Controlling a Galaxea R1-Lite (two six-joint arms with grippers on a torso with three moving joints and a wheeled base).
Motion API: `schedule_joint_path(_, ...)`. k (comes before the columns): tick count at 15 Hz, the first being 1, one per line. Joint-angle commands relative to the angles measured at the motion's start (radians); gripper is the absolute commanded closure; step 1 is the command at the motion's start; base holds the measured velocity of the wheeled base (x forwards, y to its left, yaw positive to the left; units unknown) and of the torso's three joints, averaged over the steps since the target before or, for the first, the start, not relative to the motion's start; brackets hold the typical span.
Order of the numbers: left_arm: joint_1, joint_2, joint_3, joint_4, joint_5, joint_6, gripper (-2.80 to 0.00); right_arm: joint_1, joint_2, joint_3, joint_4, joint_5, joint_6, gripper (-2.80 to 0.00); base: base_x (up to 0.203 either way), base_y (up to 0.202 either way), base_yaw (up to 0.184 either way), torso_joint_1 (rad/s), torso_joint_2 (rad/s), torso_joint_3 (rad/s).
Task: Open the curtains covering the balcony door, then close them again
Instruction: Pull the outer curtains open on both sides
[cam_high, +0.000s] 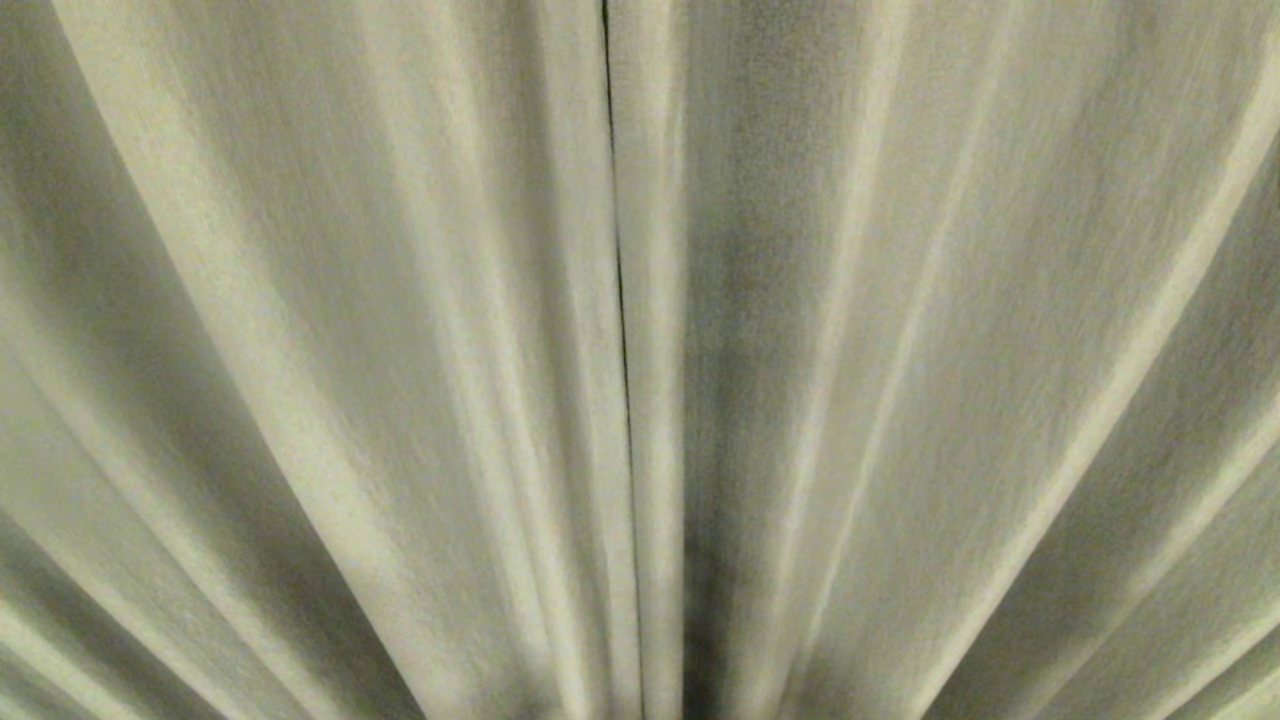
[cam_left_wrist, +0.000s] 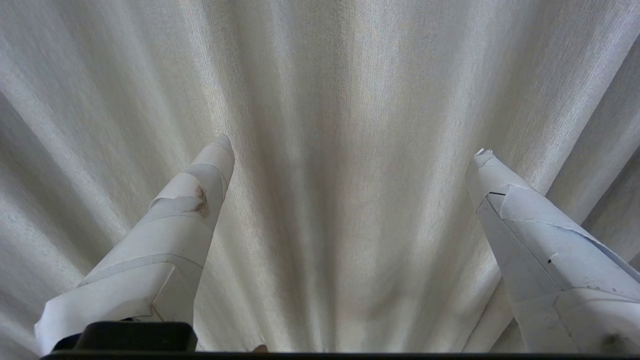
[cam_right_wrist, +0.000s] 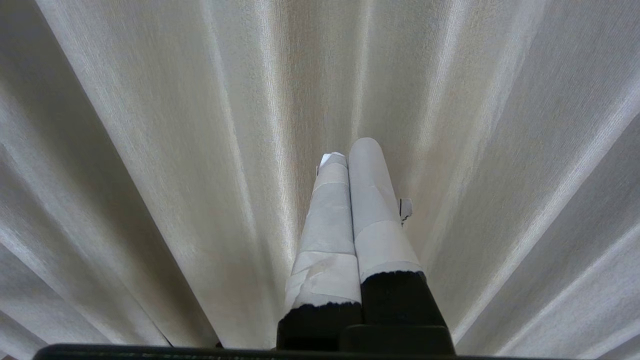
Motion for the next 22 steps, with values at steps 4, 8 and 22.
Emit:
schedule_joint_path(4,0.000,0.000,0.000,0.000,0.000,0.000,-2.80,0.001,0.000,0.000,0.000,-0.002,0.002,0.00,0.000,0.000,0.000,0.000,0.00,0.000)
schedule_joint_path(8,0.000,-0.002,0.000,0.000,0.001,0.000,-2.80,0.001,0.000,0.000,0.000,-0.001,0.002,0.00,0.000,0.000,0.000,0.000,0.00,0.000)
schedule_joint_path(22,0.000,-0.001,0.000,0.000,0.000,0.000,-2.80,-0.002,0.138,-0.151,-0.054,0.184,-0.112,0.00,0.000,0.000,0.000,0.000,0.00,0.000)
